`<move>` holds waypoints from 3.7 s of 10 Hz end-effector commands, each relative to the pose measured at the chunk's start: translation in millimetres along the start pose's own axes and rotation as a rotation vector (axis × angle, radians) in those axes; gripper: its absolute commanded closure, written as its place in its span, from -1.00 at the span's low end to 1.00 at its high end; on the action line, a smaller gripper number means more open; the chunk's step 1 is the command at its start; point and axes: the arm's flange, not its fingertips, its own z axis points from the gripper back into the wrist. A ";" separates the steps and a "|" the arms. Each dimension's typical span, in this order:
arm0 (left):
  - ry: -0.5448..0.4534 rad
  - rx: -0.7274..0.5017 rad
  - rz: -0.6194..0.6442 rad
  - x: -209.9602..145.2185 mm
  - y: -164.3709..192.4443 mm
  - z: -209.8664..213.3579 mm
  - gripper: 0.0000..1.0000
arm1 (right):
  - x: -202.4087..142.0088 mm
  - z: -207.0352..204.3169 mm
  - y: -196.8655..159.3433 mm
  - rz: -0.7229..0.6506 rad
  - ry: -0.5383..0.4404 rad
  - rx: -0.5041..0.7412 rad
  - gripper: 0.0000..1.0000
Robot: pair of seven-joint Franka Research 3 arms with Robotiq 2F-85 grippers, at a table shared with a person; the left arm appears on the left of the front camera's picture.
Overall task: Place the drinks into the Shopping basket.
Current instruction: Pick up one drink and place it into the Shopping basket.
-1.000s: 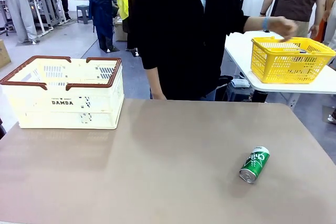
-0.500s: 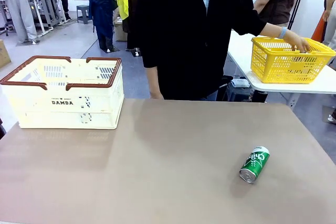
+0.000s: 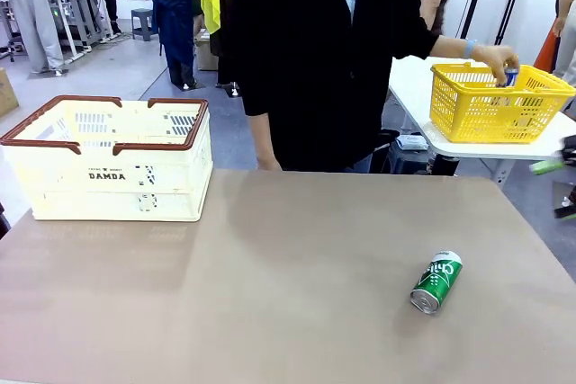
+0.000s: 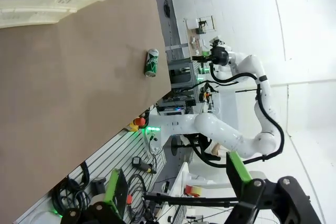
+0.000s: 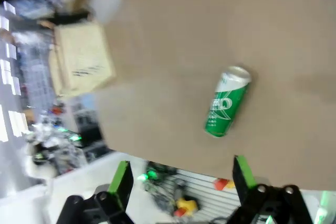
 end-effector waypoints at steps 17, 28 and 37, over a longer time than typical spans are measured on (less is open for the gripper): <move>-0.003 -0.015 -0.015 -0.9 -1.3 1.7 -1.00 | -14.1 4.5 -61.6 0.041 0.077 -0.206 -1.00; -0.003 -0.015 -0.015 -0.9 -1.3 1.7 -1.00 | -8.0 -215.8 43.6 0.302 0.337 -0.637 -1.00; -0.003 -0.015 -0.015 -0.9 -1.3 1.7 -1.00 | -13.6 -216.8 39.3 -0.441 -0.266 -0.874 -1.00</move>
